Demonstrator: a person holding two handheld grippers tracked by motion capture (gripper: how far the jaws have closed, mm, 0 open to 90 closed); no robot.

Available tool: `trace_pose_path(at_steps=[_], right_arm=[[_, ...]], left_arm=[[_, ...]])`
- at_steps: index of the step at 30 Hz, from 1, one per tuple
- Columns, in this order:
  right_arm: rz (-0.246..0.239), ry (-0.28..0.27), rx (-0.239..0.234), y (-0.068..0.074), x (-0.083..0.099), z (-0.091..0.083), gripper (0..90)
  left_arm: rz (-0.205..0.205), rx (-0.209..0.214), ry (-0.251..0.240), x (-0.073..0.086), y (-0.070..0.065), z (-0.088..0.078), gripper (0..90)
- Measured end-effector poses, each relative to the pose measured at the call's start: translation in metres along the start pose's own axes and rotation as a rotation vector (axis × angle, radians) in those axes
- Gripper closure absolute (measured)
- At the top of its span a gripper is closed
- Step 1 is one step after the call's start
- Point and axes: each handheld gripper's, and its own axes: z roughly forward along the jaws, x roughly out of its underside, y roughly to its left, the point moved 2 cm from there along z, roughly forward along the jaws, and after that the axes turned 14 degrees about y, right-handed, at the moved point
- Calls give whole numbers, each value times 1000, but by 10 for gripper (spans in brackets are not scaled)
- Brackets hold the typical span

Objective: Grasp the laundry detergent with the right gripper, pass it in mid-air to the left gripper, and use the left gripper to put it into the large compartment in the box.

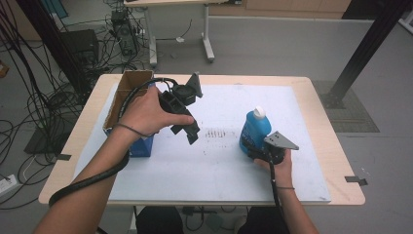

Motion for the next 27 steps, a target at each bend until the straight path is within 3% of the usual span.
trace_pose_path(at_steps=[27], right_arm=[[-4, 6, -5, -1, -2, 0, 410]], left_arm=[[-3, 0, 3, 1, 3, 5, 74]])
